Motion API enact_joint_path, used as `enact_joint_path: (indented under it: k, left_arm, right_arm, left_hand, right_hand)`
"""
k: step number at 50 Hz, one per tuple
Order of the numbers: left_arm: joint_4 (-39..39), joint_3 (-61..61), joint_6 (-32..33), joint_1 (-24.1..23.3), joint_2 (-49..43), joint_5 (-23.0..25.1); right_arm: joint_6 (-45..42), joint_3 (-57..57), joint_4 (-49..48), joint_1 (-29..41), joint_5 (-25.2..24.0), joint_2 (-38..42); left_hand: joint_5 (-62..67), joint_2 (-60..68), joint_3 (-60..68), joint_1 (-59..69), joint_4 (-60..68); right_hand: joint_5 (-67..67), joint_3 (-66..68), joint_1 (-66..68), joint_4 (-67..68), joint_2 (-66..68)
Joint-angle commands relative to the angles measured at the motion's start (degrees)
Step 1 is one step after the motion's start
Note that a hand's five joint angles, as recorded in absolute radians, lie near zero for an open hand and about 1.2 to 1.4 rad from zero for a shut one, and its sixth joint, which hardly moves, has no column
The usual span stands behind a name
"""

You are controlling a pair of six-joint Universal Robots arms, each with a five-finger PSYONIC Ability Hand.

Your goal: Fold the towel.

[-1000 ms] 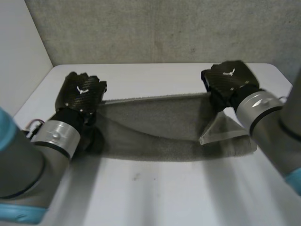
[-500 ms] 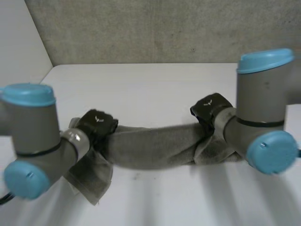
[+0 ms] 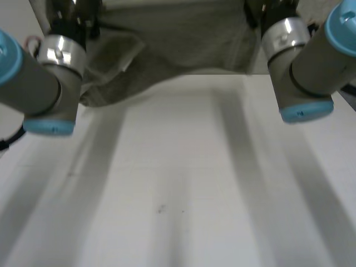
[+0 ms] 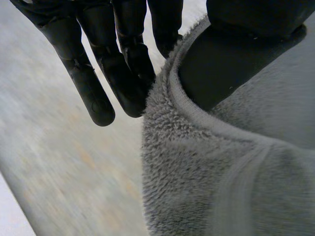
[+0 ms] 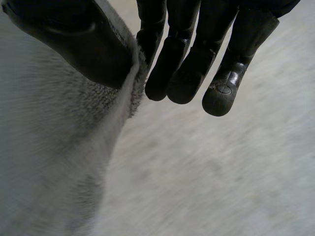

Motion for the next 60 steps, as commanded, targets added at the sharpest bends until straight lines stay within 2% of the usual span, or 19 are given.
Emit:
enact_joint_path:
  k: [1,3,4,6,9,11,16,20,26,30,35,47,52,60]
  left_arm:
    - [-1.32,-16.16,0.61,0.52,1.72,3.08]
    - [-2.55,-24.55,2.70,1.57,3.39,5.45]
    - [-2.55,-24.60,2.72,1.58,3.39,5.46]
    - [-4.39,-31.33,6.74,1.84,3.83,7.12]
    - [-5.10,-34.00,8.96,1.84,3.83,7.48]
    - [-5.72,-38.02,13.07,1.93,3.48,7.57]
    - [-5.37,-40.33,15.99,2.63,3.31,7.48]
    - [-5.28,-39.98,15.81,2.81,3.74,7.22]
    - [-4.49,-39.10,15.20,2.72,4.01,7.04]
    - [-2.82,-39.10,13.71,2.28,3.48,6.95]
    - [-1.33,-39.36,11.60,2.10,2.08,6.78]
    - [0.96,-38.66,10.98,3.86,-2.23,6.25]
    - [0.96,-38.75,10.89,7.46,-2.15,2.04]
    - [1.05,-38.83,10.80,11.67,-1.44,-0.69]
  right_arm:
    - [-0.04,10.34,9.22,-0.38,-0.69,-0.85]
    - [-0.04,17.77,10.89,-1.34,-1.30,-2.16]
    - [-0.04,17.81,10.89,-1.34,-1.30,-2.16]
    - [-0.12,25.24,10.72,-1.87,-1.30,-3.04]
    - [-0.12,28.53,10.72,-1.96,-1.30,-3.22]
    - [-0.12,33.78,10.63,-2.22,-1.13,-3.39]
    - [0.31,39.32,10.45,-3.54,-1.04,-4.88]
    - [1.11,41.80,9.66,-3.89,-1.04,-5.94]
    - [7.61,45.14,6.41,-5.04,-1.13,-7.35]
    - [12.08,46.54,5.53,-5.30,-1.56,-8.58]
    - [15.34,47.69,4.39,-6.17,-3.32,-9.10]
    - [20.53,49.71,2.19,-8.55,-3.76,-12.45]
    - [20.71,50.06,1.14,-9.16,-3.50,-12.10]
    - [20.53,49.98,-0.44,-9.78,-3.24,-12.18]
  left_hand:
    - [10.52,10.25,10.30,11.20,10.25]
    - [10.52,10.25,10.30,11.20,10.25]
    - [10.52,10.25,10.30,11.20,10.25]
    - [10.52,10.25,10.30,11.20,10.25]
    - [10.52,10.25,10.30,11.20,10.25]
    - [10.52,10.25,10.30,11.20,10.25]
    - [10.52,10.25,10.30,11.20,10.25]
    - [10.52,10.25,10.30,11.20,10.25]
    - [4.49,4.22,4.27,5.17,4.22]
    - [-14.14,-14.42,-14.36,-13.46,-14.42]
    - [-19.89,-20.16,-20.11,-19.21,-20.16]
    - [-19.90,-20.18,-20.13,-19.22,-20.18]
    - [-20.24,-20.51,-20.46,-19.56,-20.51]
    - [-23.60,-23.88,-23.83,-22.92,-23.88]
  right_hand:
    - [2.71,2.99,3.29,3.13,3.58]
    - [2.71,2.99,3.29,3.13,3.58]
    - [2.71,2.99,3.29,3.13,3.58]
    - [2.71,2.99,3.29,3.13,3.58]
    - [2.71,2.99,3.29,3.13,3.58]
    - [2.71,2.99,3.29,3.13,3.58]
    - [2.71,2.99,3.29,3.13,3.58]
    - [2.71,2.99,3.29,3.13,3.58]
    - [2.71,2.99,3.29,3.13,3.58]
    - [2.71,2.99,3.29,3.13,3.58]
    - [2.71,2.99,3.29,3.13,3.58]
    - [2.71,2.99,3.29,3.13,3.58]
    - [2.71,2.99,3.29,3.13,3.58]
    - [2.71,2.99,3.29,3.13,3.58]
